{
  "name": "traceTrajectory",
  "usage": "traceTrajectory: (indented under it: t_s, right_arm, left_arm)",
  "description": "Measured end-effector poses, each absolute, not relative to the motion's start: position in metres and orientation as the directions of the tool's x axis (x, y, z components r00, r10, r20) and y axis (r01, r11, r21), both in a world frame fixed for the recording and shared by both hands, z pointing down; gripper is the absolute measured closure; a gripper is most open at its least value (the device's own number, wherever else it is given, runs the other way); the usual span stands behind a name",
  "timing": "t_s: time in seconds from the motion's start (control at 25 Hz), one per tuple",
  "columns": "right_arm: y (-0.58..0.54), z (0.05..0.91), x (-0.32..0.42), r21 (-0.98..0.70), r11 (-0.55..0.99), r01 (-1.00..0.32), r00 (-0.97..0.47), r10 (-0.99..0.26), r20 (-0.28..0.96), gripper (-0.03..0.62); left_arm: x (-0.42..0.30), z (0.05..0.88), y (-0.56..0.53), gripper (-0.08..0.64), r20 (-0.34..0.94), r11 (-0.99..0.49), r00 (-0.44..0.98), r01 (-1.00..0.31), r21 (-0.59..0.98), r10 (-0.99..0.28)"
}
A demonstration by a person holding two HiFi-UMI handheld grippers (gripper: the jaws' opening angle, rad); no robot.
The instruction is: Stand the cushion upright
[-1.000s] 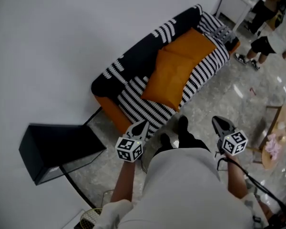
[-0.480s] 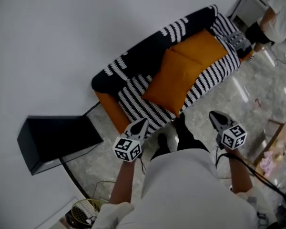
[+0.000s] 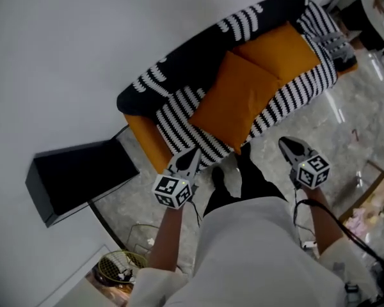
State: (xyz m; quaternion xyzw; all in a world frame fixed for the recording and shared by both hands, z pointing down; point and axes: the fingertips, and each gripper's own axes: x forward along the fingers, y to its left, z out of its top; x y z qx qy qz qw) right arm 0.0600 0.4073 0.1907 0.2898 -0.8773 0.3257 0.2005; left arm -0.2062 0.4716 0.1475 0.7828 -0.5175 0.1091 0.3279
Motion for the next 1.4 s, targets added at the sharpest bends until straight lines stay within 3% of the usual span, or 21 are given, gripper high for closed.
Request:
traceTrajectory:
  t_s: [0.32, 0.64, 0.84, 1.4]
  right_arm:
    - [0.376, 0.240, 0.062, -0.521, 0.606, -0.601, -0.776, -0.285, 0.563, 0.551]
    - [0.344, 0.281, 0.064, -0.560, 0.570, -0.602, -0.780, -0.268, 0.566, 0.528]
    - [0.331, 0.304, 0.062, -0.595, 0.520, -0.612, -0.778, -0.262, 0.571, 0.498]
    - [0.321, 0.396, 0.048, -0.613, 0.447, -0.651, -0.744, -0.215, 0.633, 0.454]
  left_arm:
    - [-0.211, 0.178, 0.414, 0.558, 0.557, -0.183, 0.396, -0.899, 0.399, -0.730]
    - [-0.201, 0.213, 0.368, 0.555, 0.596, -0.217, 0.423, -0.896, 0.387, -0.683]
    - [-0.199, 0.235, 0.349, 0.513, 0.620, -0.242, 0.440, -0.893, 0.380, -0.649]
    - [-0.210, 0.362, 0.304, 0.495, 0.725, -0.199, 0.446, -0.893, 0.404, -0.525]
